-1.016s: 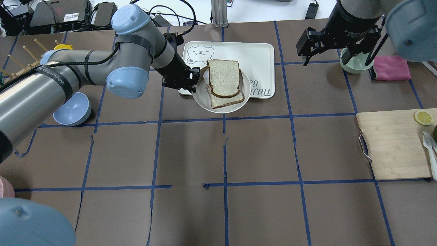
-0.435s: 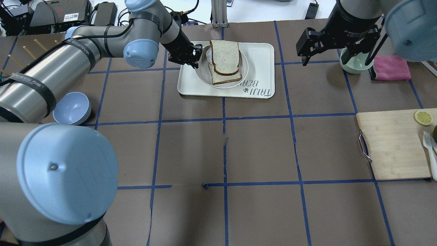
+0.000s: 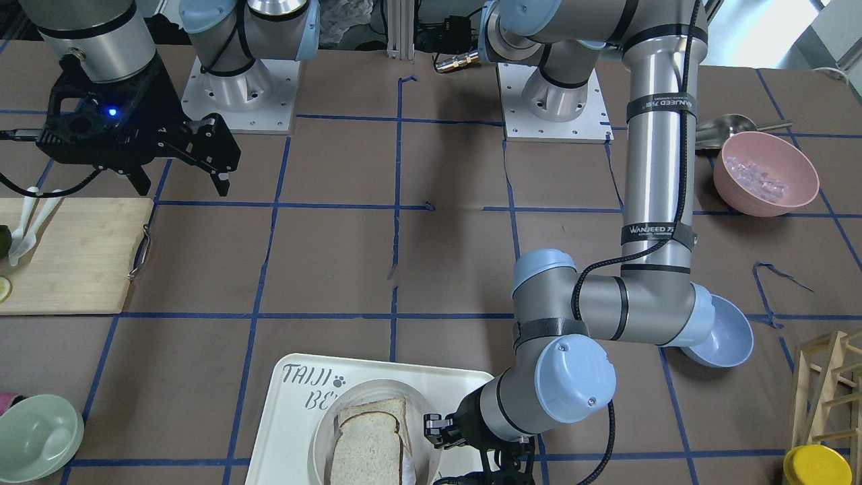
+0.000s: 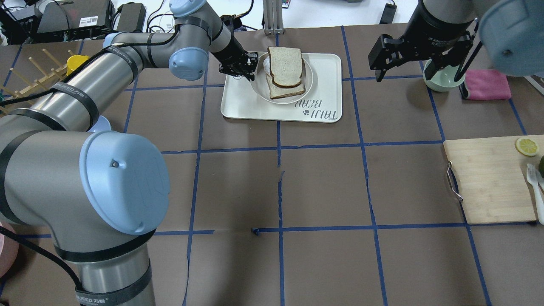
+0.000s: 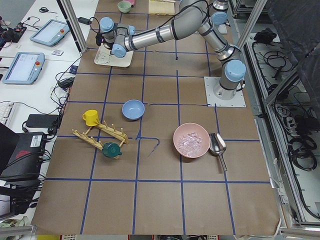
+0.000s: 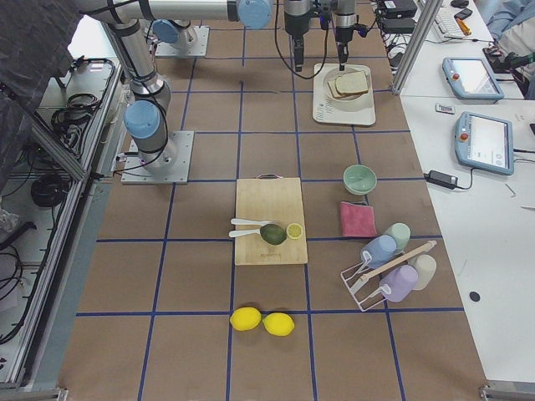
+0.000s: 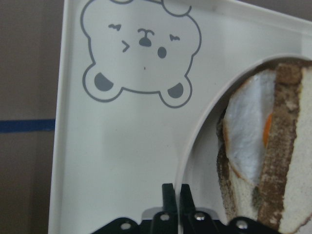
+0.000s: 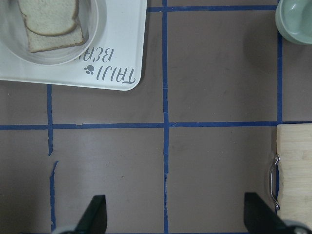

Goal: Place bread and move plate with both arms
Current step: 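Release the plate and lift the left gripper away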

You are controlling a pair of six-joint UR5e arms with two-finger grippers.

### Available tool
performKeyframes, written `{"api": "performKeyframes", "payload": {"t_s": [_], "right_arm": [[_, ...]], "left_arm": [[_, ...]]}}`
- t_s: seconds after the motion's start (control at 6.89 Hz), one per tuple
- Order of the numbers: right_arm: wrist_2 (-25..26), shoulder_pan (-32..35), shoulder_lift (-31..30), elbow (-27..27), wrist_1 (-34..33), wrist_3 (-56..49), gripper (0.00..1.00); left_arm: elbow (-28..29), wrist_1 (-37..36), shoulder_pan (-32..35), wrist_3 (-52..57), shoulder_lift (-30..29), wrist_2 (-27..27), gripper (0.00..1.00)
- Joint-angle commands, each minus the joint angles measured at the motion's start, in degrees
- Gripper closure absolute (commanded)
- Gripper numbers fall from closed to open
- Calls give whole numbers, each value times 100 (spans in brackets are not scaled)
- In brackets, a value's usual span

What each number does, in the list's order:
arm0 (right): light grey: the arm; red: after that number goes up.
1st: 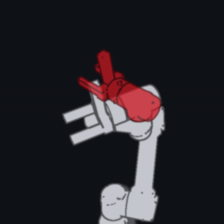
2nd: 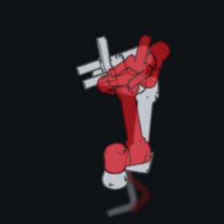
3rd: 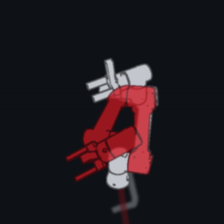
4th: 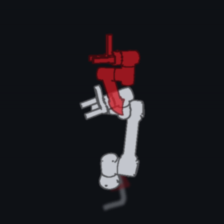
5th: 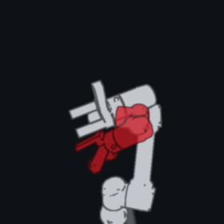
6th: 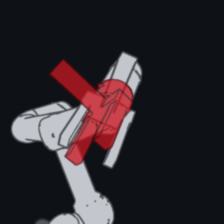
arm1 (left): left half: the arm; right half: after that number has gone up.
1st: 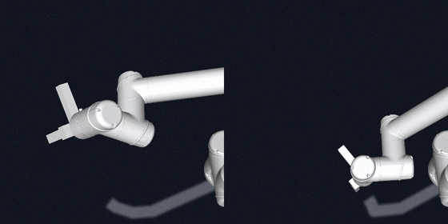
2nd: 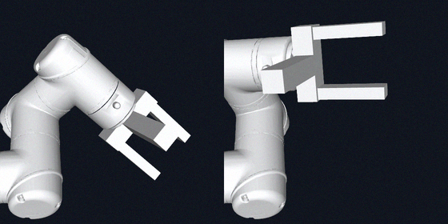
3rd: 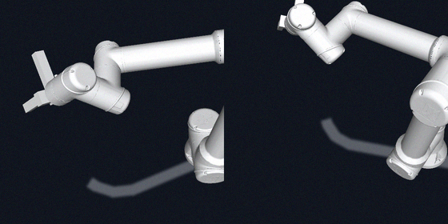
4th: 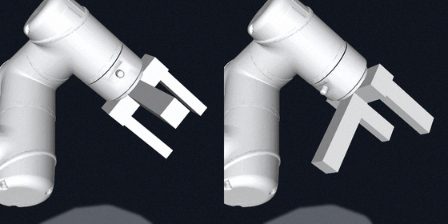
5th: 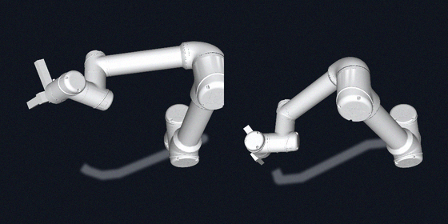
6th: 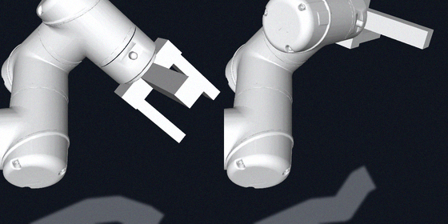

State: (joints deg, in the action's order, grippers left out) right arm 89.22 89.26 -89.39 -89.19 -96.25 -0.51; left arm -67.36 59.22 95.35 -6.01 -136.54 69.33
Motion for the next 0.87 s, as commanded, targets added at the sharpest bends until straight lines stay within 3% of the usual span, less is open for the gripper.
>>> {"api": "performKeyframes", "payload": {"t_s": [0.0, 0.73], "right_arm": [[-1, 4, 0, 7, -7, 7, 0], [-1, 4, 0, 7, -7, 7, 0]], "left_arm": [[-14, 132, 1, -41, 126, -86, 0], [-128, 2159, -420, 21, 1776, 863, 0]]}}
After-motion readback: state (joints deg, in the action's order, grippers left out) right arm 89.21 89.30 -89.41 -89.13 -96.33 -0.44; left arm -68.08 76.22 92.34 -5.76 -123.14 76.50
